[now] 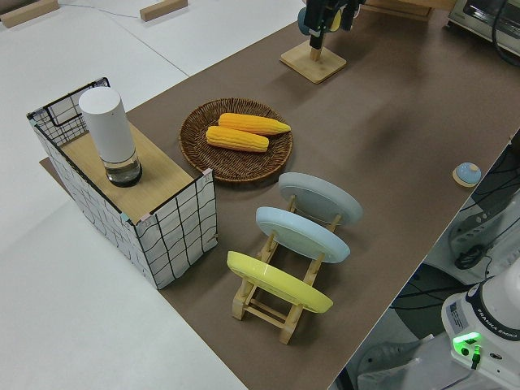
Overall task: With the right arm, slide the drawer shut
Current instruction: 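Push the wooden drawer away from the robot with the right arm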
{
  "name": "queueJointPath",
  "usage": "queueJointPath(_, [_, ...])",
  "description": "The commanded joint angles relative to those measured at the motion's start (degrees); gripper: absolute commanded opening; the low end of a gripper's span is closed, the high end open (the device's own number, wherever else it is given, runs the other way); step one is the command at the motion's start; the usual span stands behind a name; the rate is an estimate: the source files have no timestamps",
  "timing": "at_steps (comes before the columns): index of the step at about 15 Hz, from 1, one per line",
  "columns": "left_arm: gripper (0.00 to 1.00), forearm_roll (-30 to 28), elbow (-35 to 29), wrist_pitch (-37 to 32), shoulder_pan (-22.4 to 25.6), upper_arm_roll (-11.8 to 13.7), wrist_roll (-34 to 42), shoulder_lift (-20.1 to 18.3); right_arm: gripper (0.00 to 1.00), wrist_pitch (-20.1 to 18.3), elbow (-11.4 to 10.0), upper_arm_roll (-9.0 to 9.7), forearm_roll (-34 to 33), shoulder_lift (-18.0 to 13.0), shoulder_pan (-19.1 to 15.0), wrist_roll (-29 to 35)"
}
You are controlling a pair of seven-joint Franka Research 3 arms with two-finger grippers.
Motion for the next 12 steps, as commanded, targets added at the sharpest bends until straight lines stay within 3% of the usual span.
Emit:
queueJointPath(1, [0.99,1.0,1.5,-1.1,0.2,-0.4,0.6,0.7,0.0,2.4,-1.2,-0.13,0.8,1.7,0.3,8.2])
queueJointPath(8, [0.99,1.0,1.5,-1.1,0.2,-0.4,0.6,0.7,0.0,7.4,-1.0,-0.48,0.1,6.1,-0.8,18.2])
queueJointPath(12, [0.99,1.0,1.4,-1.1,0.2,-0.4,0.6,0.7,0.0,9.2,-0.7,-0.66,-0.1,8.1,-0.9,18.5])
